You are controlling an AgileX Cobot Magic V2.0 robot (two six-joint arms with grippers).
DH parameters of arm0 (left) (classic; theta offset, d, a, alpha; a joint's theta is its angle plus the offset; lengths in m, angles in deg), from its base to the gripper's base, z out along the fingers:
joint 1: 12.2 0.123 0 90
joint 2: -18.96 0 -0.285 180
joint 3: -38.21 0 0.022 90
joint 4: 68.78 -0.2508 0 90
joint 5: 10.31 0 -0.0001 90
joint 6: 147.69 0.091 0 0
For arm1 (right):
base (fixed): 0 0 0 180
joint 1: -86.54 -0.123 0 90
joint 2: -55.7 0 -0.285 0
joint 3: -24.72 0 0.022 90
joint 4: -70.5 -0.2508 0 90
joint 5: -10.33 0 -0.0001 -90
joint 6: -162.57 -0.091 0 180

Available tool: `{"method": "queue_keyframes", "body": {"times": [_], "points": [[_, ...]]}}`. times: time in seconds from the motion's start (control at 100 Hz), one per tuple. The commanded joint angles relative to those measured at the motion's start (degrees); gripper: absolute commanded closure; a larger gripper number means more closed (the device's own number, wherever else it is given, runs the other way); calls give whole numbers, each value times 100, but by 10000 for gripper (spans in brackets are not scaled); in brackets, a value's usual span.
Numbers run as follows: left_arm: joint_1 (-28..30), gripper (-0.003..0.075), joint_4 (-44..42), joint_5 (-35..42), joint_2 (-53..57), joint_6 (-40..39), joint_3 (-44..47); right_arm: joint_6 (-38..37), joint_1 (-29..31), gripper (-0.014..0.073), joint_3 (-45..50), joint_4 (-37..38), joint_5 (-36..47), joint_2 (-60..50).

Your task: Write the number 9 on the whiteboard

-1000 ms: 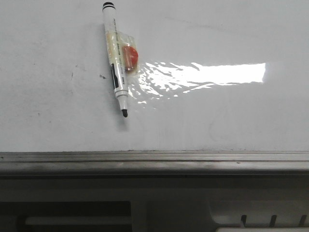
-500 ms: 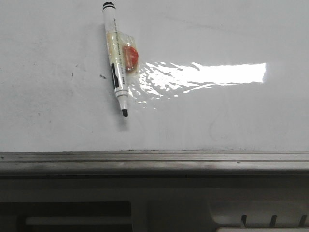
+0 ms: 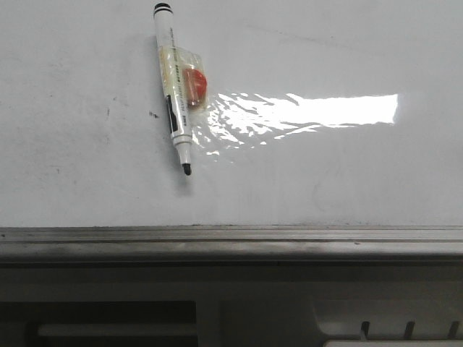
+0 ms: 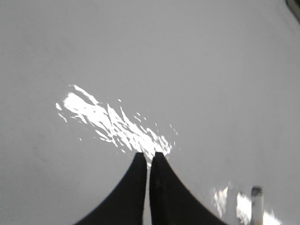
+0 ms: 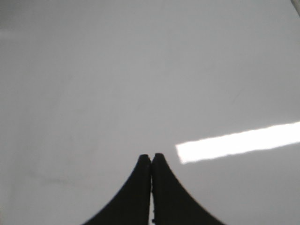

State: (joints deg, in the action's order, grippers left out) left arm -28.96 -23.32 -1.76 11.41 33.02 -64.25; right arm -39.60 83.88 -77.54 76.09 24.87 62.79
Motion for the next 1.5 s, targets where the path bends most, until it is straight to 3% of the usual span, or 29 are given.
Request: {"method": "queue_keyframes", "body": {"times": [0.0, 0.07, 0.15, 0.21, 0.38, 0.47, 0.54, 0.6, 0.71, 0.77, 0.87, 0.99, 1.17, 1.49], "points": [[-30, 741, 974, 405, 164, -71, 217, -613, -6, 663, 75, -968, 431, -73], [-30, 741, 863, 272, 153, -71, 173, -662, -6, 663, -67, -1590, -191, -73], [-30, 741, 380, -246, 153, -11, -89, -662, -6, 663, -297, -1767, -776, -73], [-30, 741, -254, -855, 92, -11, -375, -597, -6, 663, -676, -1634, -1502, -73], [-20, 739, -1923, -2111, -749, -11, -1492, 280, -6, 662, -2107, -785, -4550, 327], [-20, 722, -2590, -2905, -1527, -11, -2161, 537, -6, 662, -2773, -615, -5538, 714], [-20, 650, -2895, -3599, -2186, -11, -2639, 600, -6, 657, -3119, -615, -5973, 954], [-31, 544, -2957, -4088, -2695, 3, -3012, 615, -6, 627, -3355, -615, -6242, 1142], [-31, 320, -2454, -4559, -3530, 549, -3494, 884, -6, 451, -3511, -696, -6543, 1323], [-67, 262, -1766, -4713, -3852, 1126, -3648, 907, -6, 335, -3519, -696, -6616, 1359], [-265, 283, -273, -4651, -4307, 2007, -3732, 998, -6, 184, -3519, -696, -6666, 1374], [-682, 315, 776, -4216, -4705, 2264, -3732, 1021, -6, 176, -3519, -696, -6640, 1374], [-1465, 315, 1403, -3574, -5279, 2299, -3732, 1021, -6, 182, -3519, -696, -6567, 1374], [-2738, 315, 1512, -1866, -6220, 2368, -3732, 1021, -6, 182, -3519, -698, -6385, 1374]]}}
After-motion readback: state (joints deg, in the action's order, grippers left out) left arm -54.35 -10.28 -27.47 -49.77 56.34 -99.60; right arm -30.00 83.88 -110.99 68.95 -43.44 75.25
